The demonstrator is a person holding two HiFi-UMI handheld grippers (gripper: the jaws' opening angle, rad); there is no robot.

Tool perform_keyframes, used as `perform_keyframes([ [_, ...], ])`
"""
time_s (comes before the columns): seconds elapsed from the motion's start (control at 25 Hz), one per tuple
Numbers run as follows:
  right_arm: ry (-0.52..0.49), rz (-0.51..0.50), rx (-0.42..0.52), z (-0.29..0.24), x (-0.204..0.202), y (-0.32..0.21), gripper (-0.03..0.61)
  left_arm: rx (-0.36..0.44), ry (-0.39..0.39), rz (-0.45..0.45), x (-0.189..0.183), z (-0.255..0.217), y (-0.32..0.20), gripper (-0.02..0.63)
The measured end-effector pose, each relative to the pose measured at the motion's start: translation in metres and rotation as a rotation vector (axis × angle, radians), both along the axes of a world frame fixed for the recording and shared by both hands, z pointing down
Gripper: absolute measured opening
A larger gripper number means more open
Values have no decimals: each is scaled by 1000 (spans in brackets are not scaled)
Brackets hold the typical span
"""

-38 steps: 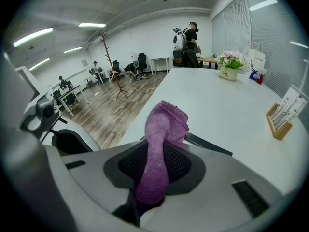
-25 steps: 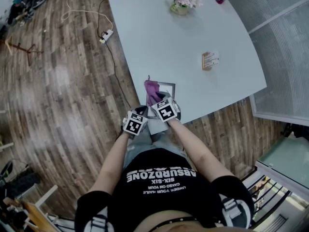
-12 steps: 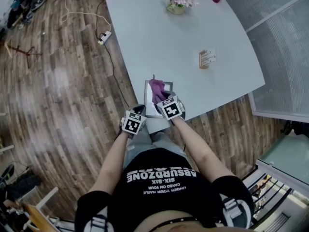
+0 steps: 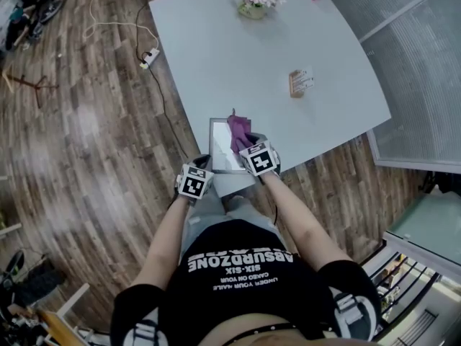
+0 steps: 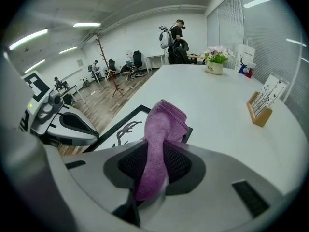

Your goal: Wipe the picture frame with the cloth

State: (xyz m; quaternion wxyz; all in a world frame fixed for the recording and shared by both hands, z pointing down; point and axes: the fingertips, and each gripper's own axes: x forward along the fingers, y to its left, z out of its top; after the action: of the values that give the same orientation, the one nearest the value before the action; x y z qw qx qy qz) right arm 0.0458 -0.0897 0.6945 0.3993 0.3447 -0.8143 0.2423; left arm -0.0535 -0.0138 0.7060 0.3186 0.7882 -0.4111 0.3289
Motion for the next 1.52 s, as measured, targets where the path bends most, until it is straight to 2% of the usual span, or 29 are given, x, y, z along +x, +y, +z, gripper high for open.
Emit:
perform_keyframes([
  [0.44, -17, -9, 4, 0, -2, 11, 112, 0, -17, -36, -1, 1, -2, 15],
  [0.8, -38, -28, -4, 3, 1, 40, 110, 13, -23, -53, -1, 2, -1, 15],
  [1.24, -22, 5, -37, 7, -2, 42, 110, 17, -13, -60, -1, 1, -1, 15],
  [1.52, -30, -9, -51, 8, -23, 38, 110, 14, -3, -50, 1, 2, -3, 15],
])
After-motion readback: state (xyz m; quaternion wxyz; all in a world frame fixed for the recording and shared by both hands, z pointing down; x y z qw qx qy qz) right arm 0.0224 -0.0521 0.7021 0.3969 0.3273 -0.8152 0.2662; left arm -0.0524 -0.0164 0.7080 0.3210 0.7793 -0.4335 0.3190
